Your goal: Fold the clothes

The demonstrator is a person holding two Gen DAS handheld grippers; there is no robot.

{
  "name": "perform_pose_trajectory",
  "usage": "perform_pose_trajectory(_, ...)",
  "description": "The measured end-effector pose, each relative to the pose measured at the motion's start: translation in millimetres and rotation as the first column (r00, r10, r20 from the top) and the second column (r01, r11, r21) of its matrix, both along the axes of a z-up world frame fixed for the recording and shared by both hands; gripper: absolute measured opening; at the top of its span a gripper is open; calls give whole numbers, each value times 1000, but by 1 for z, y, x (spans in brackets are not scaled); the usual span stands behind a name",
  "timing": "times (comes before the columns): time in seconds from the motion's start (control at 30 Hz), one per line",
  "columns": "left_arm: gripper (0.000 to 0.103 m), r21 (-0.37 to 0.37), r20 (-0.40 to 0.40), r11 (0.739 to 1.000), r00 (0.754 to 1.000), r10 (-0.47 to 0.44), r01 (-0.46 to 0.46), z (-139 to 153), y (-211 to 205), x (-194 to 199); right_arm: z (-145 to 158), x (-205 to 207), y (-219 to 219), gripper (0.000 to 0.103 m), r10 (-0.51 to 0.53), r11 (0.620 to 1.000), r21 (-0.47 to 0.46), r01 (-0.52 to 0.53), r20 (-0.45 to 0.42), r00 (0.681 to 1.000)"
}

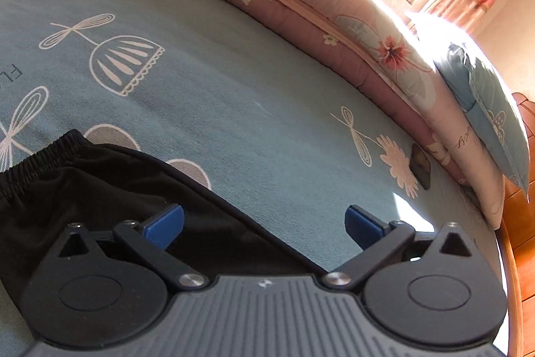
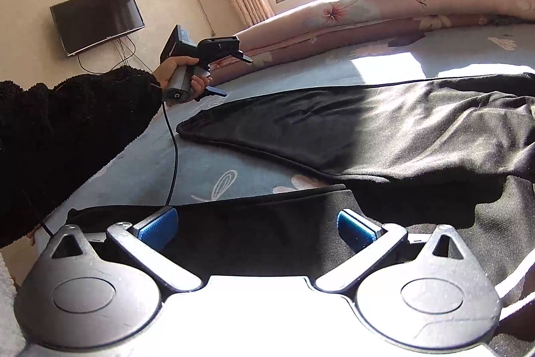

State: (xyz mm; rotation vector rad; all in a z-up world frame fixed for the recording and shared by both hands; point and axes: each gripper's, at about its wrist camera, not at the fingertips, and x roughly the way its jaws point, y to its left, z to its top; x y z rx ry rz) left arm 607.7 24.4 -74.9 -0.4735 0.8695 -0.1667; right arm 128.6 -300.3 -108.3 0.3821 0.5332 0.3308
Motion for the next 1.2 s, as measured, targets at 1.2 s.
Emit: perform_pose_trajectory(1.2, 102, 133, -36, 991, 999, 6, -1, -27, 16, 38, -20, 10, 8, 103, -25, 1000, -10, 25, -45, 999)
